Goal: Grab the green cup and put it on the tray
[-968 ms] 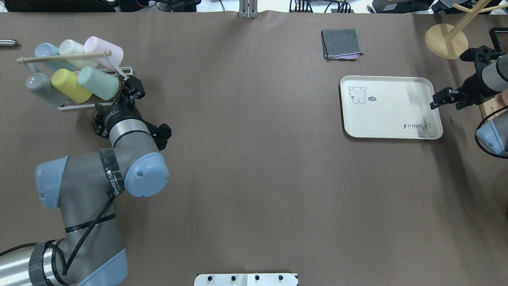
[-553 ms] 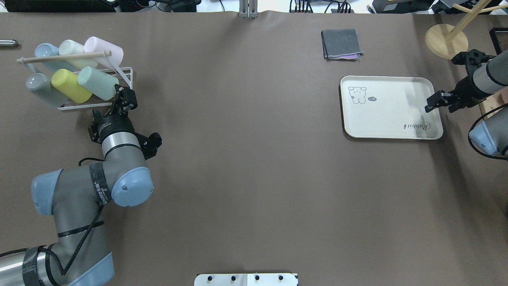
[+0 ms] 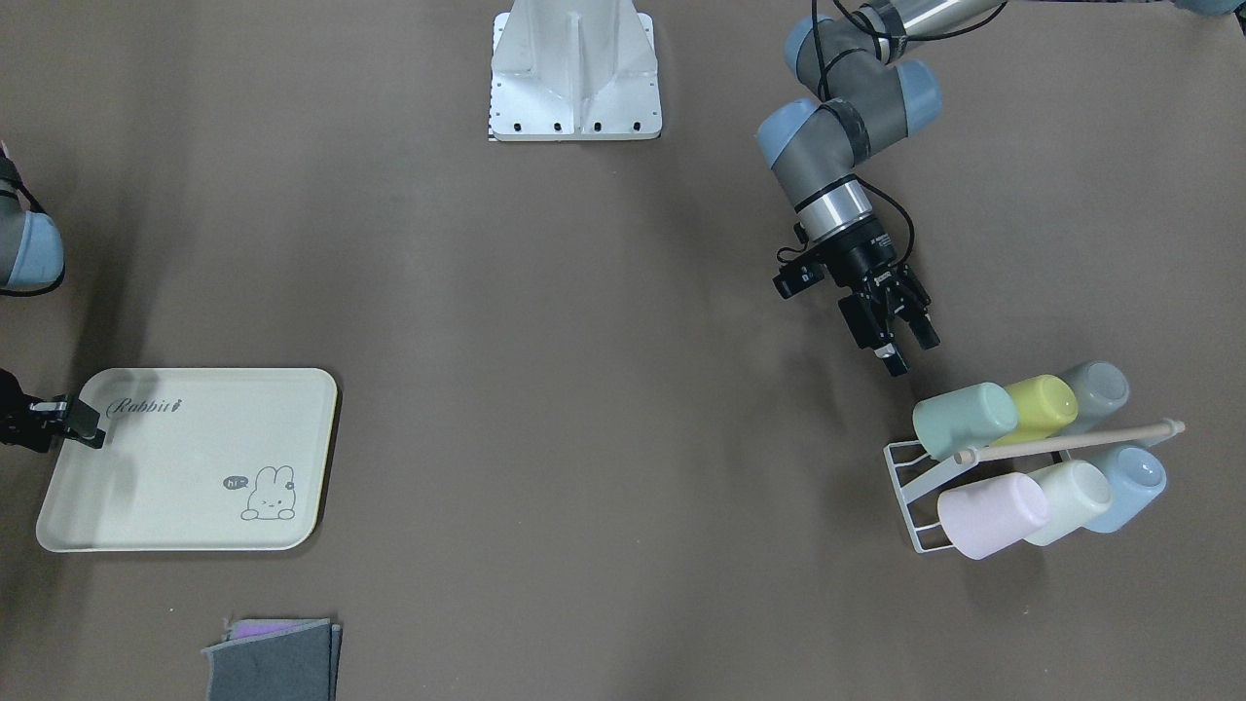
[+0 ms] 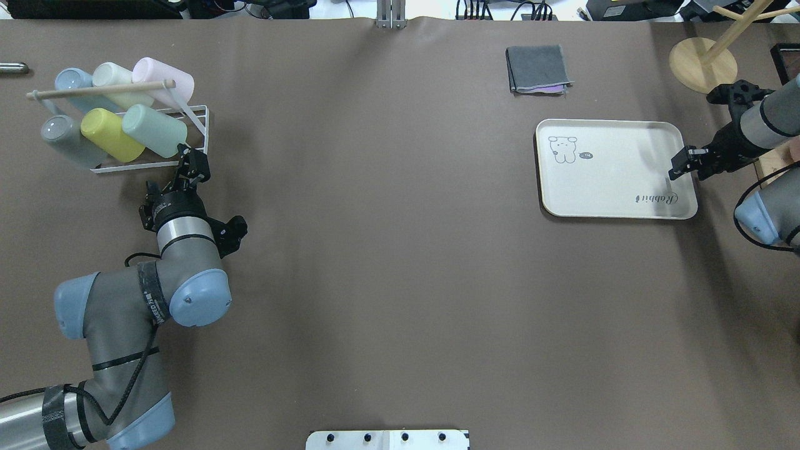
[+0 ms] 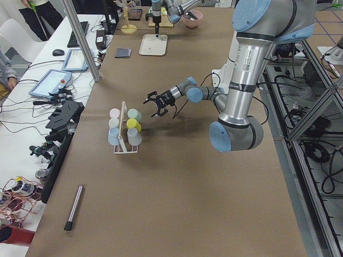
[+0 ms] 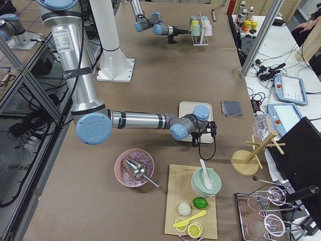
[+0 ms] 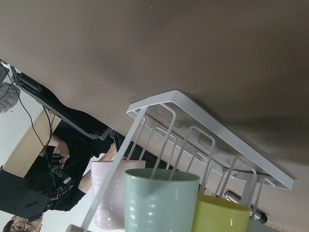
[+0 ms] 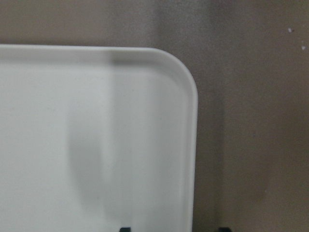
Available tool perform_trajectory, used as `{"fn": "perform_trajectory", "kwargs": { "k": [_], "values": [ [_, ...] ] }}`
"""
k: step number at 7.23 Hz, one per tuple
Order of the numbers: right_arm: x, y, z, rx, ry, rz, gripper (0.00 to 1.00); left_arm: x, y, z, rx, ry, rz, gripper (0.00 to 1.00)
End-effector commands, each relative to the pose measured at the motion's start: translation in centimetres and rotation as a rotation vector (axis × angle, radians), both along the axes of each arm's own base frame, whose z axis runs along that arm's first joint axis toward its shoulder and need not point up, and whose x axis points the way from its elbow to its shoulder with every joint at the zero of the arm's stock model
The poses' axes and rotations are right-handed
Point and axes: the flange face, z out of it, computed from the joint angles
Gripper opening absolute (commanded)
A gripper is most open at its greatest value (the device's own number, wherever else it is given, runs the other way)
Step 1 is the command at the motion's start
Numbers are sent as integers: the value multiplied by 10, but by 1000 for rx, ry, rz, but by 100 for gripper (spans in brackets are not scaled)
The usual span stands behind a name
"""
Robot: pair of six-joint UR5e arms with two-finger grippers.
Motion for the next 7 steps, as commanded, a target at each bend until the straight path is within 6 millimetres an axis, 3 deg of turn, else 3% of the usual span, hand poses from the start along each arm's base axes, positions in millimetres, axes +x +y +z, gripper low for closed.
{"fn": "perform_trajectory", "kwargs": {
  "k": [1,5,7],
  "values": [
    [0,0,0,-2,-2,-1,59,11,-1,15,-2,-8,7,98],
    [1,2,2,-7,-4,-1,51,19,-8,34,15,33,2,98],
    [2,3,4,-11,-2,-1,51,19,-12,23,29,12,40,98]
  ]
}}
